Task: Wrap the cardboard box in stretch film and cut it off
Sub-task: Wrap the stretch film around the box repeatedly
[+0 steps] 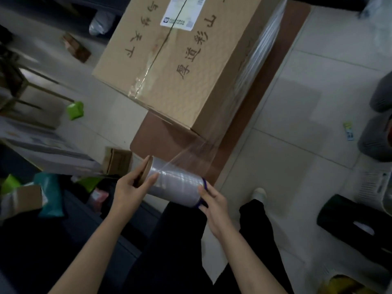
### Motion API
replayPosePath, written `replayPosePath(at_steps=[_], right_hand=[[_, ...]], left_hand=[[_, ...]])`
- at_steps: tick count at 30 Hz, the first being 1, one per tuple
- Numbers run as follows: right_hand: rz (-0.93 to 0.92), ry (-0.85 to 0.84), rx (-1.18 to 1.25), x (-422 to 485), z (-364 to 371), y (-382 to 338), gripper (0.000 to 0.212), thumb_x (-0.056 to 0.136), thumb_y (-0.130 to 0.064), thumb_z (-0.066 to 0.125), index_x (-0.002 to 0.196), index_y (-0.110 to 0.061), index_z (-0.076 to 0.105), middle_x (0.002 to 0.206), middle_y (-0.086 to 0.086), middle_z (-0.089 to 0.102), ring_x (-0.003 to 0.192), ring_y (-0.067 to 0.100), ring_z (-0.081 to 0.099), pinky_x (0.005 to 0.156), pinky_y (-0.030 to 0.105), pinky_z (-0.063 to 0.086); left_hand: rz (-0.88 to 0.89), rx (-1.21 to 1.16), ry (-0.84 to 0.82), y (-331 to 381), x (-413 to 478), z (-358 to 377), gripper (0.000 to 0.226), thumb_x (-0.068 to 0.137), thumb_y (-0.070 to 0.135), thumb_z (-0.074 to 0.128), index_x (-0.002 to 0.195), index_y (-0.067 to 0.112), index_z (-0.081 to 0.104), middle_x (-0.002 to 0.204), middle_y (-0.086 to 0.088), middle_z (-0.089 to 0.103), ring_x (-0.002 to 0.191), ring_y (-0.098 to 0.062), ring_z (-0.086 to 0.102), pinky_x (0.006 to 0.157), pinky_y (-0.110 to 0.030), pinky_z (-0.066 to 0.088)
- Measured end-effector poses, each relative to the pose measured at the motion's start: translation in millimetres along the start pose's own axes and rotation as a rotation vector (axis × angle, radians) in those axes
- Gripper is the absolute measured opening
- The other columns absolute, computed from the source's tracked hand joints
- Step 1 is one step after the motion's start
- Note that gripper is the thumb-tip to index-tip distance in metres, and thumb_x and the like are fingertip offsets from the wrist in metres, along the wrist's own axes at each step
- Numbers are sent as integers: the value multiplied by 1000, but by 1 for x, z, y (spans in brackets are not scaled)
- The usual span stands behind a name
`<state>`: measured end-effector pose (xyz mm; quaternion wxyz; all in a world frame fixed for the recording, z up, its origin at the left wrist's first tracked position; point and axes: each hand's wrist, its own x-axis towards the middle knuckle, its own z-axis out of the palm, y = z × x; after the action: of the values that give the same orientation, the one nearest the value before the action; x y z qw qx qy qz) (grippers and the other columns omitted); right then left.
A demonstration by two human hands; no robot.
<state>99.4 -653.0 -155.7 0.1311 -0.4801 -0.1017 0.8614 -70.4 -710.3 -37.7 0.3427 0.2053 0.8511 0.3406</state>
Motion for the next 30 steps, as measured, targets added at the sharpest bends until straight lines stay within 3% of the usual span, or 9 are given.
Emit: replayPosePath(at_steps=[5, 10, 12, 16, 19, 22, 25, 28, 30], right_hand=[[-56, 100, 116, 17, 38, 29, 47, 75, -26, 70, 120, -14, 64, 113, 3, 70, 109, 22, 64, 98, 41, 48], [-175, 189, 333, 36, 89, 63, 48, 63, -30, 73, 109, -18, 68, 106, 1, 73, 100, 18, 67, 89, 36, 51], [-219, 211, 386, 39, 109, 72, 48, 67, -30, 73, 113, -18, 67, 107, -1, 72, 95, 13, 68, 84, 33, 51], [-260, 207, 457, 44, 135, 85, 19, 86, -18, 64, 103, -23, 66, 99, -7, 72, 88, 7, 69, 72, 25, 52], [-266, 200, 472, 50, 149, 92, 21, 86, -20, 64, 106, -23, 66, 99, -8, 73, 89, 6, 69, 71, 23, 53], [-267, 217, 509, 60, 163, 100, 27, 84, -23, 66, 112, -23, 65, 109, -5, 70, 100, 11, 65, 80, 28, 52], [-260, 252, 559, 74, 179, 106, 41, 84, -24, 67, 124, -18, 59, 118, -1, 66, 111, 17, 60, 92, 35, 49], [-278, 278, 627, 91, 199, 106, 37, 84, -23, 66, 121, -19, 60, 113, -2, 68, 104, 15, 63, 84, 31, 51], [-327, 297, 662, 104, 218, 105, 25, 85, -24, 64, 110, -22, 64, 109, -3, 70, 98, 13, 67, 79, 30, 52]], left_hand=[[49, 60, -185, -10, 47, -33, 54, 80, 26, 71, 131, 23, 55, 129, 16, 56, 119, 9, 49, 99, -10, 39], [252, 239, -373, -11, 99, -73, 55, 82, 16, 70, 134, 15, 52, 137, 3, 53, 125, -5, 50, 106, -28, 41], [288, 281, -422, -8, 114, -87, 56, 83, 14, 70, 135, 14, 50, 136, 0, 55, 124, -7, 52, 104, -31, 43], [334, 345, -455, -1, 129, -104, 55, 83, 15, 69, 135, 18, 50, 131, 0, 59, 116, -1, 56, 99, -28, 47], [358, 376, -474, -3, 139, -115, 53, 85, 15, 67, 135, 22, 50, 131, 4, 58, 115, 1, 55, 98, -26, 47], [382, 381, -486, -6, 152, -126, 51, 86, 13, 66, 133, 26, 51, 133, 6, 57, 120, -3, 54, 102, -32, 45], [427, 396, -528, -4, 170, -133, 49, 86, 10, 65, 131, 25, 53, 134, 5, 56, 120, -1, 52, 101, -26, 44], [474, 430, -578, -2, 193, -140, 50, 85, 11, 66, 133, 17, 53, 133, 4, 55, 116, 10, 49, 91, -9, 44], [530, 474, -617, -2, 212, -147, 53, 84, 17, 68, 134, 16, 51, 134, 5, 55, 115, 13, 48, 88, -6, 44]])
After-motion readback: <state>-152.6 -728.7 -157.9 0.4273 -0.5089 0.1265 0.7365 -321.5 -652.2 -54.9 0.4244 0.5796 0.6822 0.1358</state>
